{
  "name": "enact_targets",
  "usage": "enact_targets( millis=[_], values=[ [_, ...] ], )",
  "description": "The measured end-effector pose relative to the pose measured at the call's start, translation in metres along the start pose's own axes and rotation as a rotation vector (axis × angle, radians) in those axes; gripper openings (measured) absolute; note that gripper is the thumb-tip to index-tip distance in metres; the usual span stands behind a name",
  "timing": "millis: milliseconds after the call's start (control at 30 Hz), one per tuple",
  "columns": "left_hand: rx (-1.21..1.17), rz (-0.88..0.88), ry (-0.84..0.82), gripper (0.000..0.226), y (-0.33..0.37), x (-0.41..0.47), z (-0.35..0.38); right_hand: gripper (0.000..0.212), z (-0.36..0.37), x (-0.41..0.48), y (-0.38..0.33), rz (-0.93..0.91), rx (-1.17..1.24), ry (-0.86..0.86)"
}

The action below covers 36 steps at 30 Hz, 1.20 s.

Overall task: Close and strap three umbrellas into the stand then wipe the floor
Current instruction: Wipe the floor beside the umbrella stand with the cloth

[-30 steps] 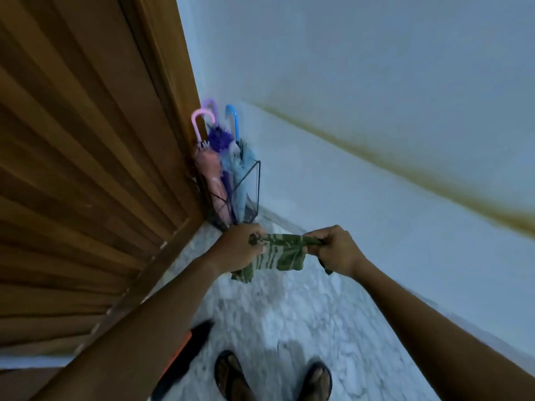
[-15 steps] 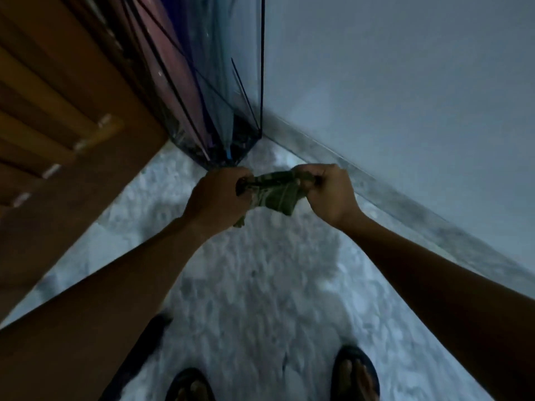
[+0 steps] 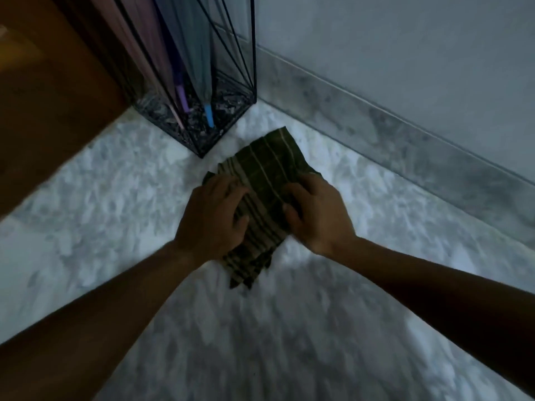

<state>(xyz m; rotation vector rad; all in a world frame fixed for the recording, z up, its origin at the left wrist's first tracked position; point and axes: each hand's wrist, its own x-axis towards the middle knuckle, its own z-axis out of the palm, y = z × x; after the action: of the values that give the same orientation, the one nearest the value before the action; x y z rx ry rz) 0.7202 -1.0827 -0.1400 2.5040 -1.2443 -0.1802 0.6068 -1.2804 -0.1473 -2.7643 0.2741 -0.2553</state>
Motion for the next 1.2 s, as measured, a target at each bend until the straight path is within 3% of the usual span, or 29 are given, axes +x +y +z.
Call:
enact_targets(
  millis=[67, 167, 233, 333, 667, 1067, 1200],
  values=[
    [0.100, -0.018, -0.177, 0.078, -0.020, 0.005, 0.000, 0.058, 0.007, 0.013, -0.010, 0.089, 0.007, -0.073],
    [0.190, -0.059, -0.346, 0.110, -0.038, 0.000, 0.005, 0.082, 0.020, 0.031, -0.022, 0.309, 0.075, -0.380],
    [0.222, -0.058, -0.422, 0.115, -0.041, -0.001, 0.004, 0.089, 0.028, 0.036, -0.021, 0.323, 0.060, -0.471],
    [0.231, -0.083, -0.501, 0.115, -0.040, 0.004, 0.002, 0.096, 0.034, 0.033, -0.012, 0.287, -0.030, -0.466],
    [0.117, -0.334, -0.424, 0.117, -0.006, 0.051, 0.023, 0.103, 0.022, 0.086, 0.045, 0.275, -0.121, -0.423],
    [0.174, -0.344, -0.223, 0.115, -0.019, 0.074, 0.032, 0.090, 0.039, 0.131, 0.043, 0.179, -0.141, -0.388],
    [0.168, -0.357, -0.194, 0.113, -0.021, 0.069, 0.033, 0.095, 0.042, 0.154, 0.036, 0.113, -0.129, -0.413]
  ],
)
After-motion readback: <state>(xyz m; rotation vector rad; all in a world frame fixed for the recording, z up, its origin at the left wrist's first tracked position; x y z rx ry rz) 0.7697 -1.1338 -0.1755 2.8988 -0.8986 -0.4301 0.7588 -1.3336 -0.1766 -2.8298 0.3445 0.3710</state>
